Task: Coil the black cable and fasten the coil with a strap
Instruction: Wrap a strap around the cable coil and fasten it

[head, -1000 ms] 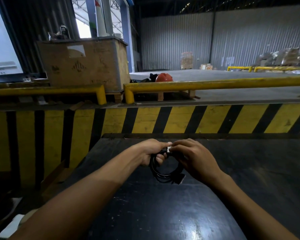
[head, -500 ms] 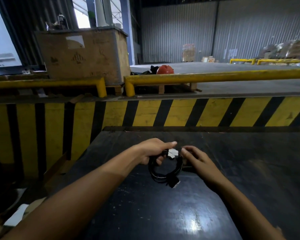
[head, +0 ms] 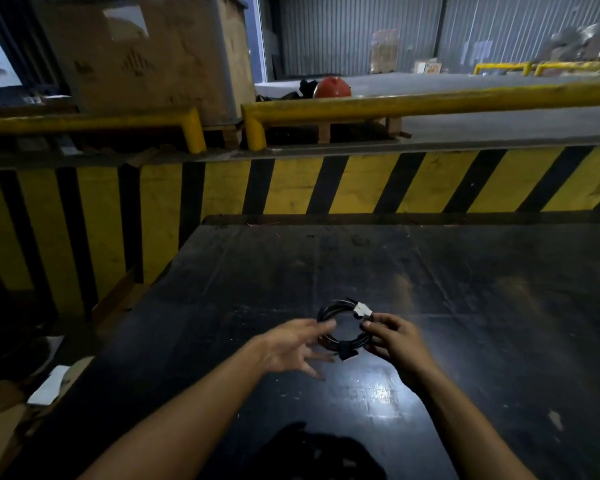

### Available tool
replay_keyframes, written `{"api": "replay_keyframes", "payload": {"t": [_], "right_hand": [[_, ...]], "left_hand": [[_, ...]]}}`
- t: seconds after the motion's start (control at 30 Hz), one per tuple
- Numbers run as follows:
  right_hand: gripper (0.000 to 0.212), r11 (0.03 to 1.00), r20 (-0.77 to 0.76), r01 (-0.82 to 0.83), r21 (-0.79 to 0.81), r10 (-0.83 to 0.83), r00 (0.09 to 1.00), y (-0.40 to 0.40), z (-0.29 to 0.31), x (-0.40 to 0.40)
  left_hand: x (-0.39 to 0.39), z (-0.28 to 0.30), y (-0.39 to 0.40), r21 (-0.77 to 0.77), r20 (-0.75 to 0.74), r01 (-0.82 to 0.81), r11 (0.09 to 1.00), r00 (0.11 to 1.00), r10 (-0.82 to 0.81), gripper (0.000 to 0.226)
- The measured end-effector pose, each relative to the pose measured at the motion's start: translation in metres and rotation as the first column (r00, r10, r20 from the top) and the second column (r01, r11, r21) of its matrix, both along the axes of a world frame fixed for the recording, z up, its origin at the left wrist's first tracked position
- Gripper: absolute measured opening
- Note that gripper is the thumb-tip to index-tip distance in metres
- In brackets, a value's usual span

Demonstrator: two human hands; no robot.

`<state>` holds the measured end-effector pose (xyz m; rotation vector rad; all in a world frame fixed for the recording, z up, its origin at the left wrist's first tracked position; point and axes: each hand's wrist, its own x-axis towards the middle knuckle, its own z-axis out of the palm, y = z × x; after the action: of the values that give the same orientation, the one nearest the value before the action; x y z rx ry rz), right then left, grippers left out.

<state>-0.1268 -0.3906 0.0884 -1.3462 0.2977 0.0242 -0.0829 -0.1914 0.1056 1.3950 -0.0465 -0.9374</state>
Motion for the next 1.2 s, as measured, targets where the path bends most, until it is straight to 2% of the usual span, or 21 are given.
{"api": "replay_keyframes", "payload": {"t": [0.13, 0.3, 0.43, 0.57, 0.67, 0.77, 1.0, 1.1, 1.2], "right_hand": [[0.005, 0.999, -0.081, 0.037, 0.021, -0.035, 0.996, 0.004, -0.031, 0.011], [0.003, 0.998, -0.153, 0.058, 0.008, -0.057, 0.987, 0.002, -0.057, 0.022], [0.005, 0.999, -0.156, 0.053, -0.012, -0.054, 0.986, 0.003, -0.071, 0.030], [0.015, 0.991, -0.128, 0.034, -0.132, -0.051, 0.990, 0.001, -0.083, 0.036], [0.020, 0.957, -0.142, 0.010, -0.288, -0.053, 0.988, 0.000, -0.096, 0.038], [0.007, 0.910, -0.195, -0.031, -0.413, -0.055, 0.979, -0.004, -0.110, 0.039], [0.018, 0.833, -0.307, -0.121, -0.539, -0.061, 0.950, -0.006, -0.134, 0.042], [0.020, 0.781, -0.336, -0.142, -0.608, -0.091, 0.937, -0.001, -0.137, 0.043], [0.022, 0.757, -0.320, -0.117, -0.643, -0.127, 0.939, -0.001, -0.137, 0.046]], "left_hand": [[-0.008, -0.038, -0.014, -0.148, -0.087, -0.108, 0.983, 0.992, 0.096, 0.046], [-0.004, -0.070, -0.018, -0.175, -0.070, -0.126, 0.976, 0.991, 0.116, 0.062], [0.007, -0.086, -0.023, -0.132, -0.124, -0.256, 0.958, 0.963, 0.240, 0.055], [0.021, -0.100, -0.025, -0.046, -0.229, -0.378, 0.925, 0.905, 0.358, 0.024], [0.028, -0.111, -0.028, 0.029, -0.282, -0.368, 0.930, 0.889, 0.360, 0.016], [0.034, -0.123, -0.030, 0.068, -0.327, -0.346, 0.936, 0.878, 0.349, 0.010], [0.048, -0.141, -0.029, 0.218, -0.421, -0.338, 0.915, 0.814, 0.401, 0.011], [0.053, -0.142, -0.037, 0.264, -0.405, -0.370, 0.891, 0.795, 0.451, 0.013], [0.056, -0.139, -0.044, 0.293, -0.358, -0.366, 0.883, 0.814, 0.457, 0.007]]}}
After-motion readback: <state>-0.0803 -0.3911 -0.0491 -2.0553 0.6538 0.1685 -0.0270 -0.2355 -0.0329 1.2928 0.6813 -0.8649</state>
